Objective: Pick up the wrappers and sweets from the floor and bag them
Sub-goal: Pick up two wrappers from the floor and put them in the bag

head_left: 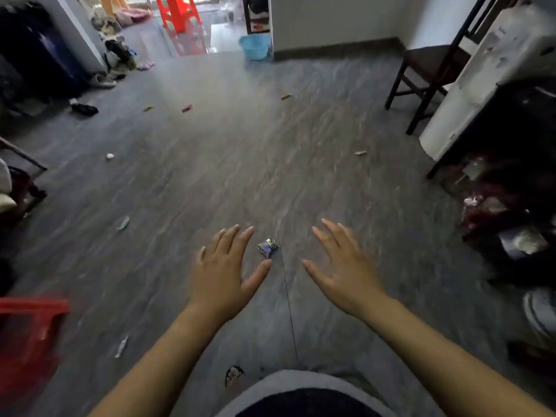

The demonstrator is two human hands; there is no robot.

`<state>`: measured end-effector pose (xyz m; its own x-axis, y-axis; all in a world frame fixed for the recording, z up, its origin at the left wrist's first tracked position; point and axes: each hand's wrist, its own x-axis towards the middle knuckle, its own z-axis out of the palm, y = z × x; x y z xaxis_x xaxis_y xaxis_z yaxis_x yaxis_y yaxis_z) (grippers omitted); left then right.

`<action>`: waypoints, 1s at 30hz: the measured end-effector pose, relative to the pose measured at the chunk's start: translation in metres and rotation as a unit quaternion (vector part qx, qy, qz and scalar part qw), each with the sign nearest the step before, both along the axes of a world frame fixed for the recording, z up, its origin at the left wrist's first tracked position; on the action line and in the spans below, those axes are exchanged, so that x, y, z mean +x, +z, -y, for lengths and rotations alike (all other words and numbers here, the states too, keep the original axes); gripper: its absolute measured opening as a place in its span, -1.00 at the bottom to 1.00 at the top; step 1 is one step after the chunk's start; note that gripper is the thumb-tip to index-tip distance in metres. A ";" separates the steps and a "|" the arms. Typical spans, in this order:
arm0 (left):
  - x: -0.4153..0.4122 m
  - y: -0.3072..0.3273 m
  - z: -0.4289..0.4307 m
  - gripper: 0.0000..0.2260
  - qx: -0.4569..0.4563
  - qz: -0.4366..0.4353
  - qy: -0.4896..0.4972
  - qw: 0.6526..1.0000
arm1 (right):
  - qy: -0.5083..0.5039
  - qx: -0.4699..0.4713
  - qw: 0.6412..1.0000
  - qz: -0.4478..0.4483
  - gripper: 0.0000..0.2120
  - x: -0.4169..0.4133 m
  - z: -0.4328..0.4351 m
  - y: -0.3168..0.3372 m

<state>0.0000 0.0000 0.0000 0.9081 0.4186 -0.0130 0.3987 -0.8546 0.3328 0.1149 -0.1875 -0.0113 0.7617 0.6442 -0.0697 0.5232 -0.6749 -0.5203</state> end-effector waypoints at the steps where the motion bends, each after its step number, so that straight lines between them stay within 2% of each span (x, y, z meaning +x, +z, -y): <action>1: 0.004 -0.002 0.007 -0.38 -0.012 -0.005 -0.007 1.000 | 0.003 -0.001 1.000 -0.005 -0.27 0.002 0.006 -0.002; 13: 0.066 -0.019 0.077 -0.37 -0.018 -0.018 -0.113 0.993 | -0.057 -0.023 0.998 -0.027 -0.36 0.028 0.088 -0.020; 19: 0.107 -0.033 0.073 -0.37 -0.028 -0.056 -0.139 0.988 | -0.097 0.023 0.994 -0.038 -0.35 0.059 0.091 -0.038; 24: 0.162 -0.050 0.050 -0.36 -0.064 -0.065 -0.105 0.990 | -0.107 0.012 0.992 -0.067 -0.34 0.114 0.069 -0.053; 30: 0.275 -0.052 -0.001 -0.32 -0.072 -0.072 -0.105 0.989 | -0.101 -0.015 0.992 -0.080 -0.33 0.226 0.023 -0.055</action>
